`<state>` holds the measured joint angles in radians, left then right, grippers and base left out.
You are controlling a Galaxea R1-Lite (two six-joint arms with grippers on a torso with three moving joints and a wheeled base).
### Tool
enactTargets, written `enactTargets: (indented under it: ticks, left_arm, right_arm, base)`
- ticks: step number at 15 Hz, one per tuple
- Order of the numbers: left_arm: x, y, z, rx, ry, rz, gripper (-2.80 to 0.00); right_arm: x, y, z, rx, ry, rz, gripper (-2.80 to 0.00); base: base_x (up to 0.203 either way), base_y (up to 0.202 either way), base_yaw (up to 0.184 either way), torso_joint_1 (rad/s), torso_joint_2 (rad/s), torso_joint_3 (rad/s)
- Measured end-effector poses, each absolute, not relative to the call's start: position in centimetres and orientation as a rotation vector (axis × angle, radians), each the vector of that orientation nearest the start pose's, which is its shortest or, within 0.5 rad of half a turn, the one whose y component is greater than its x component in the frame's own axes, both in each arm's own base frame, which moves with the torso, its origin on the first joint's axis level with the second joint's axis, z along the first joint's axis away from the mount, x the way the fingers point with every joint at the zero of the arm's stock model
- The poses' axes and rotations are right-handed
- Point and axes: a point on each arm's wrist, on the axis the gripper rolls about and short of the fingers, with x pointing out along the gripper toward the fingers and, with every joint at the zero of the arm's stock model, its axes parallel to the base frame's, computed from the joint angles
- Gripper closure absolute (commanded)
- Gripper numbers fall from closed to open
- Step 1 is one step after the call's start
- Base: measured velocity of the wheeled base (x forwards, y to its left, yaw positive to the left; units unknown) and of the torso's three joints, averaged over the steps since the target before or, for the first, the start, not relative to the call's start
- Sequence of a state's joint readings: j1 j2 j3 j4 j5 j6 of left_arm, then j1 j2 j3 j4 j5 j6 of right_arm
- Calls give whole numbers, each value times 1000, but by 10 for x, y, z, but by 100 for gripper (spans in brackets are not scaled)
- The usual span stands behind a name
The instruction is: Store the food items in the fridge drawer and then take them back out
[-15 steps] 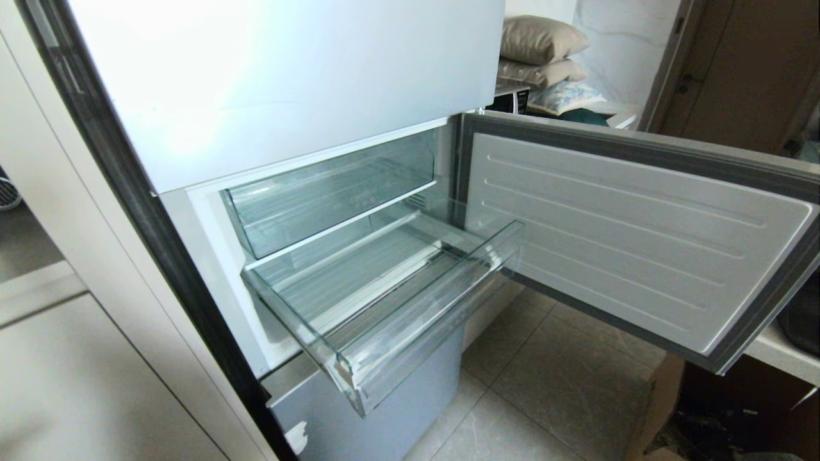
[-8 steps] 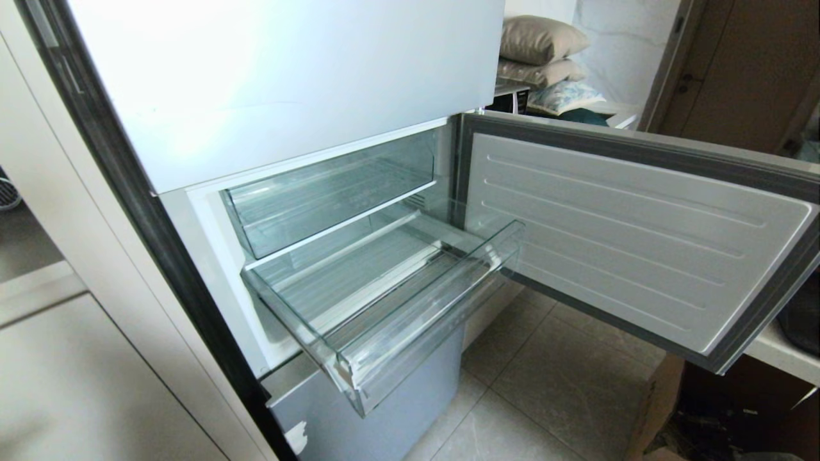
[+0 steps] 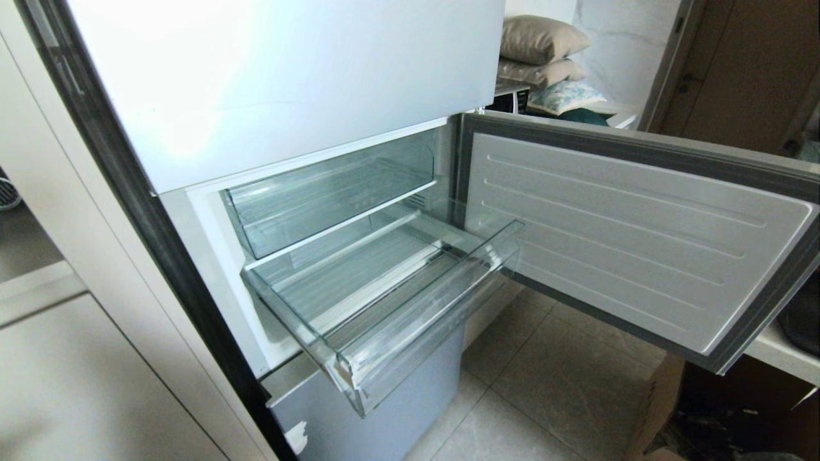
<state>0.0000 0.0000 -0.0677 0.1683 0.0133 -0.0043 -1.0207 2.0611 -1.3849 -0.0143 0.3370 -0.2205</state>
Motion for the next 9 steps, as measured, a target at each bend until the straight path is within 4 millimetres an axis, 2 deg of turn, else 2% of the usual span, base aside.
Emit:
enactTargets:
  ticks: [2, 4, 6, 8, 9]
  left_arm:
    - [-29, 0, 77, -4, 101, 13, 0]
    - [-29, 0, 77, -4, 101, 14, 0]
    - [-29, 0, 77, -4, 101, 13, 0]
    - [-29, 0, 77, -3, 101, 13, 0]
    - [-29, 0, 77, -4, 101, 14, 0]
  right_arm:
    - [196, -315, 183, 271, 539, -635, 0]
    - [167, -276, 220, 324, 446, -686, 0]
    - [133, -218, 254, 343, 327, -714, 0]
    - [108, -149, 272, 303, 225, -669, 0]
    - [100, -115, 274, 272, 190, -614, 0]
  base:
    - [0, 0, 0, 0, 0, 0]
    - [0, 0, 0, 0, 0, 0]
    - [0, 0, 0, 0, 0, 0]
    - [0, 0, 0, 0, 0, 0]
    - [0, 0, 0, 0, 0, 0]
